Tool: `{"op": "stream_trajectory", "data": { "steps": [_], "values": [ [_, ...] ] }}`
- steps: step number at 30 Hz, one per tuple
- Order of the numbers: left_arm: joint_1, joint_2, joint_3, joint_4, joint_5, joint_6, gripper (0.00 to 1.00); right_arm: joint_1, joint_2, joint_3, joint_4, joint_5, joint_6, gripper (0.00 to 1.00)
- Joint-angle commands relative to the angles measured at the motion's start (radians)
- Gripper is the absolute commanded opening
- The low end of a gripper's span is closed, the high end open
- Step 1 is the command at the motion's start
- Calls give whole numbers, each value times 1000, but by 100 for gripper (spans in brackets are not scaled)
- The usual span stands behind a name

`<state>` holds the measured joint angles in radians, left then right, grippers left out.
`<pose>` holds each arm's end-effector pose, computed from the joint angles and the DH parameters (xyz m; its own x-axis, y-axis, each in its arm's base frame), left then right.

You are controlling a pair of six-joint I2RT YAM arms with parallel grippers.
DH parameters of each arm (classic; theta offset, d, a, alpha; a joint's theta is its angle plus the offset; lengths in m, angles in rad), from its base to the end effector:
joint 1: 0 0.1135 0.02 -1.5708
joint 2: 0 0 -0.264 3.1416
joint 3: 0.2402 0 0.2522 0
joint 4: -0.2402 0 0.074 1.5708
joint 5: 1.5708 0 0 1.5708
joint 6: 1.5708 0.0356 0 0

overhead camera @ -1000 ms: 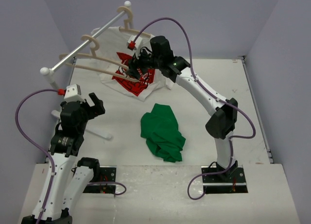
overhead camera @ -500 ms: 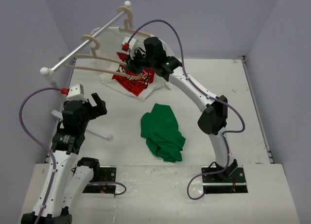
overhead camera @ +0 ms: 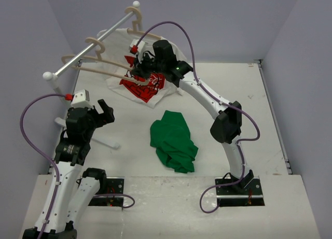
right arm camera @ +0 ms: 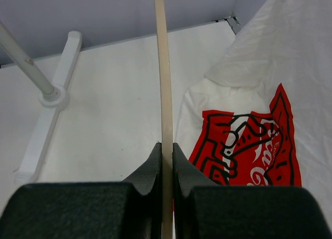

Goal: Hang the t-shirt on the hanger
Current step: Pick up the hanger from the clothesline.

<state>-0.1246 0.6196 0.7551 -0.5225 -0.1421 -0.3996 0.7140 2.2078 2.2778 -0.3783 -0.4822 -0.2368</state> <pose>0.1404 -0.0125 0.3181 -0.3422 -0.3453 -0.8739 -0.1522 0.9381 -0.3110 0.3805 0.3515 0.3707 -0.0085 -0.2824 -0.9593 -0.9424 0.3230 -0.0867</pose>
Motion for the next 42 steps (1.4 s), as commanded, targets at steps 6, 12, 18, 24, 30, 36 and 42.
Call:
{"op": "stream_trajectory", "data": {
  "steps": [6,12,18,24,30,36,42],
  "values": [
    [0,-12,-3,44,9,28,100,4,-117,-51,150,-12,131,0],
    [-5,-18,-5,43,5,28,100,0,-196,-124,167,6,164,0],
    [-9,-19,-5,42,4,27,100,-26,-316,-279,191,22,172,0],
    [-11,-15,-1,37,-14,25,100,-68,-493,-466,94,81,141,0],
    [-10,37,13,40,33,36,100,-146,-829,-875,30,210,251,0],
    [-10,125,24,66,219,-29,100,-194,-1185,-1163,16,427,380,0],
    [-268,246,-132,411,395,-254,99,-199,-1460,-1230,-61,693,457,0]
  ]
}}
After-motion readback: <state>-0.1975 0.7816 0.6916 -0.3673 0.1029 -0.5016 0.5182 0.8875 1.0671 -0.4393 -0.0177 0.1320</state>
